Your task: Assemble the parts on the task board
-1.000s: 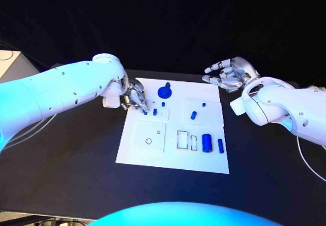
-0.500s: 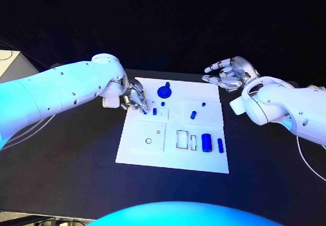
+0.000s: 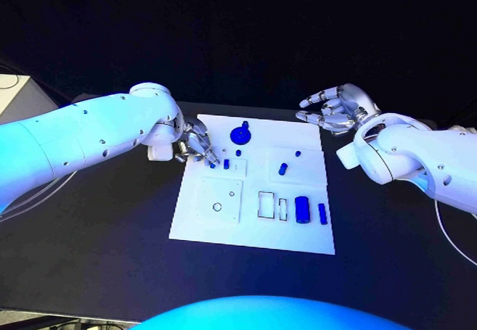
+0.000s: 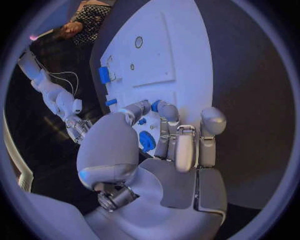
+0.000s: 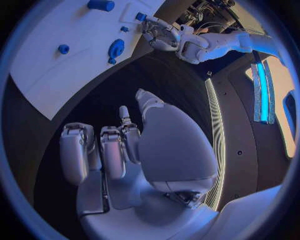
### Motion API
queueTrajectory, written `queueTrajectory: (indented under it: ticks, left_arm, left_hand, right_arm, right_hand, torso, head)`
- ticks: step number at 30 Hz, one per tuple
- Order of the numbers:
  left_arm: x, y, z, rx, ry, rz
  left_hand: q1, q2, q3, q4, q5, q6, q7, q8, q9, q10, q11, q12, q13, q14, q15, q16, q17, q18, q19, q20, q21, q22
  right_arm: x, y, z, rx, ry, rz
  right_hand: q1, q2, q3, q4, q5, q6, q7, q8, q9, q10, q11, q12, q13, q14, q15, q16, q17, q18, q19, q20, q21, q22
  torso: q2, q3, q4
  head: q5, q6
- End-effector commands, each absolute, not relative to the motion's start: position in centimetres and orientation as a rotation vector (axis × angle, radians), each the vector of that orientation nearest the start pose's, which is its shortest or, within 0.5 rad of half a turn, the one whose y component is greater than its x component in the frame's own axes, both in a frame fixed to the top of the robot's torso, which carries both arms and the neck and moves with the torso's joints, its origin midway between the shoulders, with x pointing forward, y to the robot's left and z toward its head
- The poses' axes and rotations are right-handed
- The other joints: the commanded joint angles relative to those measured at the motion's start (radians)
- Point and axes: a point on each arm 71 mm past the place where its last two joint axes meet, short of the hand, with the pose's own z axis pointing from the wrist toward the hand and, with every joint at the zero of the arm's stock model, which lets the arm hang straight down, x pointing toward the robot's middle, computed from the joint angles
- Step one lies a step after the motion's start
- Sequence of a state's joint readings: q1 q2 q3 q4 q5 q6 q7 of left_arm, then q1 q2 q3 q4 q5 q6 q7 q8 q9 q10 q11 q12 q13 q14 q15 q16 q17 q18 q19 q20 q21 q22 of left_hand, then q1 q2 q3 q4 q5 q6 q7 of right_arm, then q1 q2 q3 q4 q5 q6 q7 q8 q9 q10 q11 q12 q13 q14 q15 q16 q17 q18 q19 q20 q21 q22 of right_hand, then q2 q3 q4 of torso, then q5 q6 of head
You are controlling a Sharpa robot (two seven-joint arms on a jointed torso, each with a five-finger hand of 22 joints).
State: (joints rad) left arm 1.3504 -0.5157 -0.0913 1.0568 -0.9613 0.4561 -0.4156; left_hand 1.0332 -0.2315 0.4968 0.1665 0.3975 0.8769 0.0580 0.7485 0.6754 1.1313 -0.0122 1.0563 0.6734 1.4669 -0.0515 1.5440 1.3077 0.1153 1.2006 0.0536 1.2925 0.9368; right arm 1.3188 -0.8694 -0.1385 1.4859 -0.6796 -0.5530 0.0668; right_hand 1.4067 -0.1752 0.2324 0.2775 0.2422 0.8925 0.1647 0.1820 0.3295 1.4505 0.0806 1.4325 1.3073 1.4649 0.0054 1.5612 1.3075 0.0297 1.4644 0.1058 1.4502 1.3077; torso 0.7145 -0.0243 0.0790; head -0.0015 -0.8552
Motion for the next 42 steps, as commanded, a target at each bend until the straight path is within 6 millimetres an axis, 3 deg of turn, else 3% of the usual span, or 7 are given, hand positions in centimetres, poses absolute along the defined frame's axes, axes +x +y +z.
queueTrajectory:
  ticks: [1,11,24,29,32,33,42]
  left_arm:
    - [56.0,18.0,-19.8,-0.1,2.444,-0.414]
    - [56.0,18.7,-19.0,-0.141,2.391,-0.449]
    - [55.4,18.7,-17.4,-0.245,2.324,-0.696]
    - [55.1,18.1,-16.2,-0.279,2.194,-0.899]
    - [54.9,17.5,-15.3,-0.253,2.045,-1.005]
    - [54.8,17.4,-15.1,-0.235,2.004,-1.022]
    - [53.1,15.4,-14.5,0.107,1.633,-1.03]
  left_hand:
    - [0.022,-0.002,-0.034,0.028,-0.043,0.008,0.0,-0.007,-0.003,0.003,0.005,0.006,0.002,0.075,-0.007,-0.002,0.199,0.008,0.01,0.0,-0.007,-0.001]
    - [0.027,-0.003,-0.122,0.126,-0.144,0.009,0.005,-0.01,-0.007,0.001,0.009,0.004,0.0,0.073,-0.003,-0.004,0.196,0.009,0.01,0.003,-0.013,-0.006]
    - [0.048,0.012,-0.143,0.124,-0.147,-0.021,0.018,-0.014,-0.007,-0.053,0.02,-0.033,-0.059,0.051,0.005,-0.025,0.154,0.021,-0.034,0.009,-0.05,-0.073]
    - [0.107,0.028,-0.178,0.123,-0.14,-0.119,0.062,-0.038,-0.024,-0.161,0.062,-0.064,-0.095,-0.044,0.041,-0.098,0.007,0.051,-0.162,0.042,-0.158,-0.247]
    - [0.223,0.034,-0.17,0.112,-0.135,-0.222,0.116,-0.09,-0.075,-0.314,0.117,-0.162,-0.163,-0.436,0.095,-0.398,-0.443,0.062,-0.31,0.085,-0.324,-0.386]
    - [0.274,0.037,-0.146,0.108,-0.137,-0.239,0.132,-0.108,-0.1,-0.346,0.134,-0.198,-0.196,-0.5,0.115,-0.455,-0.497,0.065,-0.332,0.1,-0.381,-0.419]
    - [0.439,-0.002,0.023,-0.03,-0.14,-0.21,0.12,-0.223,-0.287,-0.37,0.154,-0.466,-0.462,-0.529,0.12,-0.525,-0.651,0.067,-0.331,0.103,-0.403,-0.432]
  right_arm:
    - [50.6,-24.1,-15.8,0.56,1.52,0.922]
    - [50.6,-24.2,-15.8,0.561,1.519,0.92]
    - [50.7,-24.3,-15.9,0.563,1.52,0.918]
    - [50.7,-24.4,-15.9,0.565,1.518,0.914]
    - [50.7,-24.6,-15.9,0.567,1.517,0.911]
    - [50.7,-24.6,-15.9,0.567,1.516,0.911]
    - [50.8,-25.0,-15.9,0.572,1.51,0.903]
  right_hand:
    - [-0.004,-0.001,0.004,0.0,-0.006,-0.005,0.002,0.004,0.0,-0.005,0.001,-0.002,0.149,0.099,-0.001,-0.005,0.239,0.006,0.047,-0.001,-0.003,0.145]
    - [-0.004,-0.001,0.004,0.0,-0.006,-0.005,0.002,0.004,0.0,-0.005,0.001,-0.002,0.149,0.099,-0.001,-0.005,0.239,0.006,0.047,-0.001,-0.003,0.145]
    - [-0.004,-0.001,0.004,0.0,-0.006,-0.005,0.002,0.004,0.0,-0.005,0.001,-0.002,0.149,0.099,-0.001,-0.005,0.239,0.006,0.047,-0.001,-0.003,0.145]
    - [-0.004,-0.001,0.004,0.0,-0.006,-0.005,0.002,0.004,0.0,-0.005,0.001,-0.002,0.149,0.099,-0.001,-0.005,0.239,0.006,0.047,-0.001,-0.003,0.145]
    - [-0.004,-0.001,0.004,0.0,-0.006,-0.005,0.002,0.004,0.0,-0.005,0.001,-0.002,0.149,0.099,-0.001,-0.005,0.239,0.006,0.047,-0.001,-0.003,0.145]
    - [-0.004,-0.001,0.004,0.0,-0.006,-0.005,0.002,0.004,0.0,-0.005,0.001,-0.002,0.149,0.099,-0.001,-0.005,0.239,0.006,0.047,-0.001,-0.003,0.145]
    - [-0.007,-0.002,0.006,0.0,-0.006,-0.007,0.002,0.004,0.0,-0.006,0.001,-0.004,0.148,0.098,-0.001,-0.007,0.237,0.006,0.046,-0.001,-0.005,0.144]
  torso:
    - [0.0,-0.0003,-0.0001]
    - [-0.001,-0.0005,0.0011]
    - [0.0,-0.0001,-0.0003]
    - [-0.001,-0.0003,0.0008]
    - [-0.002,-0.0003,0.0022]
    - [-0.002,-0.0003,0.0023]
    - [-0.006,-0.0009,0.0056]
  head:
    - [0.0,0.002]
    - [0.0,0.007]
    - [0.0,0.016]
    - [-0.004,0.025]
    - [-0.007,0.03]
    - [-0.007,0.031]
    - [-0.013,0.047]
